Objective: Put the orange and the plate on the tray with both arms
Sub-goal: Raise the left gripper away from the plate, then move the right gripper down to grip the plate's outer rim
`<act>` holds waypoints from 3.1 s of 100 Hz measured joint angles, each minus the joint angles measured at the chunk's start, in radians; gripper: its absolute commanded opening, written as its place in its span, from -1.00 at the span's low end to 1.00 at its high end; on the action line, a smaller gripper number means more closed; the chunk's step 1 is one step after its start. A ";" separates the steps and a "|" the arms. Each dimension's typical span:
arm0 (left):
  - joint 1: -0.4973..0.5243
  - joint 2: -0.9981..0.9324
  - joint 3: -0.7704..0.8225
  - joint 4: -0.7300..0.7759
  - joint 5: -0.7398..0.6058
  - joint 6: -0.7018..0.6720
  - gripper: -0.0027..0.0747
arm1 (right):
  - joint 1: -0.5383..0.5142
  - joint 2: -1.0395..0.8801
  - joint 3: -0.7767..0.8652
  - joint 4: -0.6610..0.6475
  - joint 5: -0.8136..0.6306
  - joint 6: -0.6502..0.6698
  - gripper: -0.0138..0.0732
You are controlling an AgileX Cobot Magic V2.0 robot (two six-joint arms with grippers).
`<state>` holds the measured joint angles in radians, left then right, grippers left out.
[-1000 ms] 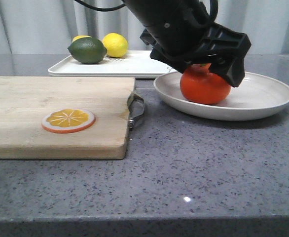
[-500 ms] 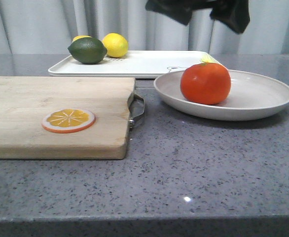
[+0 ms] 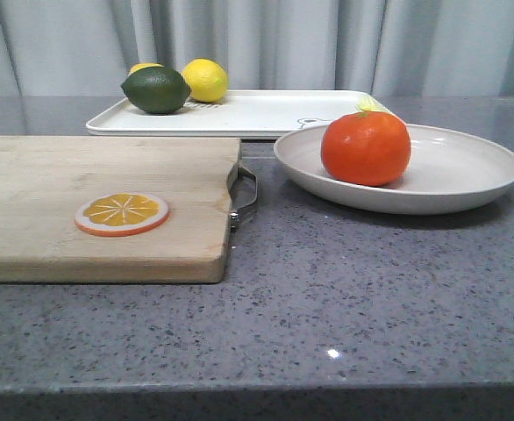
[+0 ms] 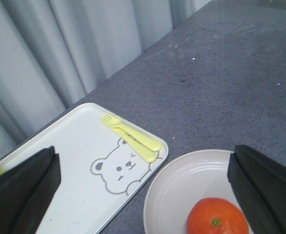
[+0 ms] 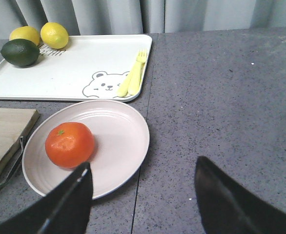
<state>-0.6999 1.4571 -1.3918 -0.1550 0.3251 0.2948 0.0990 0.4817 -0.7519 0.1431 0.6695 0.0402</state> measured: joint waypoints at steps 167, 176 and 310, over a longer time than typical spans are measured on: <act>0.368 -0.923 0.833 -0.030 -0.048 -0.026 0.78 | 0.024 0.605 -0.031 0.096 -0.258 0.000 0.39; 0.368 -0.923 0.833 -0.030 -0.048 -0.026 0.78 | 0.051 0.668 -0.050 0.101 -0.285 0.000 0.39; 0.368 -0.923 0.833 -0.030 -0.047 -0.026 0.78 | 0.084 0.978 -0.108 0.103 -0.344 0.000 0.24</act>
<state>-0.3316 0.5342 -0.5583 -0.1845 0.2785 0.2688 0.1830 1.4596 -0.8599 0.2462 0.3255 0.0402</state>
